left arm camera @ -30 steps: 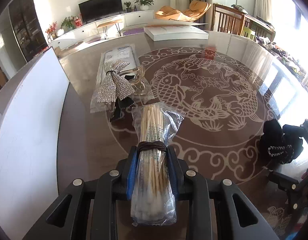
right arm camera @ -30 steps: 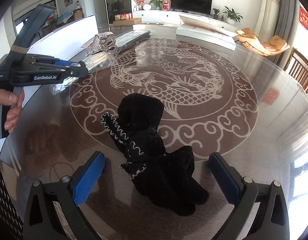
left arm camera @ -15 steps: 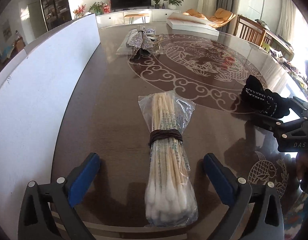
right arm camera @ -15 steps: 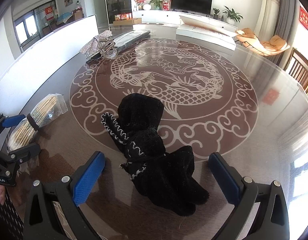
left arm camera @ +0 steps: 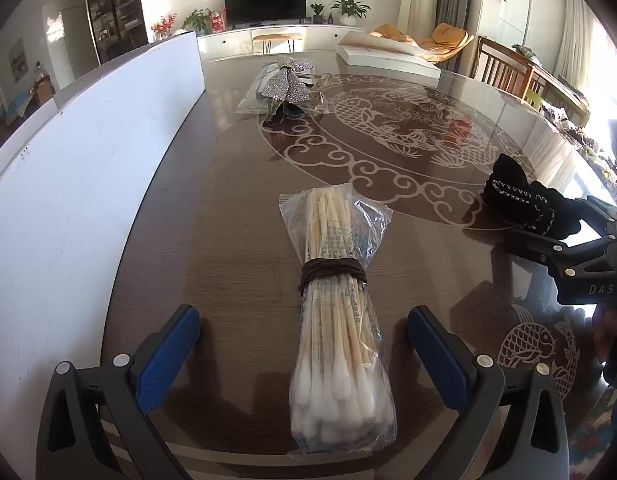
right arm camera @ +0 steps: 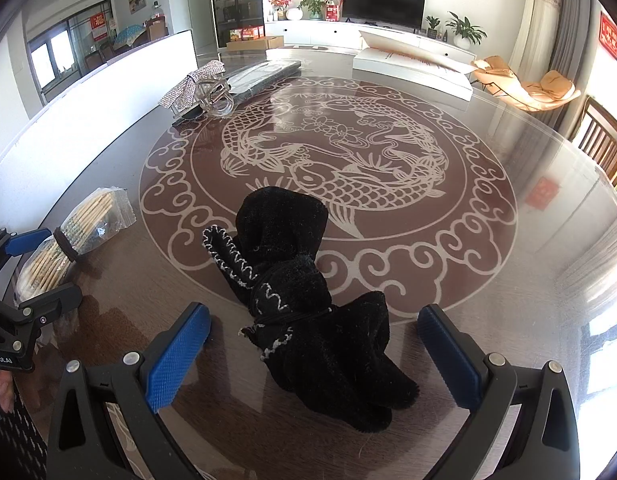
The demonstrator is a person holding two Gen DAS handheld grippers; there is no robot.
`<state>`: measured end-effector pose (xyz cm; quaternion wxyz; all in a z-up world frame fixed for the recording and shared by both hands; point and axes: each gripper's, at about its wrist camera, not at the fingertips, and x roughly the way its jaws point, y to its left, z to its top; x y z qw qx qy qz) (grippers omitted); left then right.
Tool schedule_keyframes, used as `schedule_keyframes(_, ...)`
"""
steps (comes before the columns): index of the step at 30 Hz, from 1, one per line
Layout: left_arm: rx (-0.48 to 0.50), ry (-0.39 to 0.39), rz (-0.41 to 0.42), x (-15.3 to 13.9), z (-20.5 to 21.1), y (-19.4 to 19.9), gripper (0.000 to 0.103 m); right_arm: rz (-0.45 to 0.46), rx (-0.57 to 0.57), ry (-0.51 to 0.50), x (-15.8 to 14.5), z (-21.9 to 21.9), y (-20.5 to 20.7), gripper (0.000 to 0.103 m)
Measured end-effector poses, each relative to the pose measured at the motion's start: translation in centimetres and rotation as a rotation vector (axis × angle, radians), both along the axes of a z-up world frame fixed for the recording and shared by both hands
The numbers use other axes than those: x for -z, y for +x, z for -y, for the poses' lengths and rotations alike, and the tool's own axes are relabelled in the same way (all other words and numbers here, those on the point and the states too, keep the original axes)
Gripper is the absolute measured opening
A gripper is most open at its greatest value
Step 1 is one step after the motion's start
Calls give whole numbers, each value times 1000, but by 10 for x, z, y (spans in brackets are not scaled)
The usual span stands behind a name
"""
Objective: Organize objects
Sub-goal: 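Grasp the bagged cotton swab bundle with the left tool while the right tool holds the knit item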
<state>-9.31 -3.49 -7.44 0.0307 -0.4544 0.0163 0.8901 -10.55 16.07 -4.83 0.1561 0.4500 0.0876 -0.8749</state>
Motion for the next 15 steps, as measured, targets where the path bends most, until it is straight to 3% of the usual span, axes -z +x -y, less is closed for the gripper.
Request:
schedule_keyframes(7,-3,-1,10,0,0,-2,103,0,0,0,0,0,0,103)
schedule_keyframes(13,-2,-9,108,-2,-2,-7,103,1,0,0,0,0,0,103)
schedule_keyframes(15,26,-11,122,-2,-3,-6,103,50,-26,17,-1,1,-6,103)
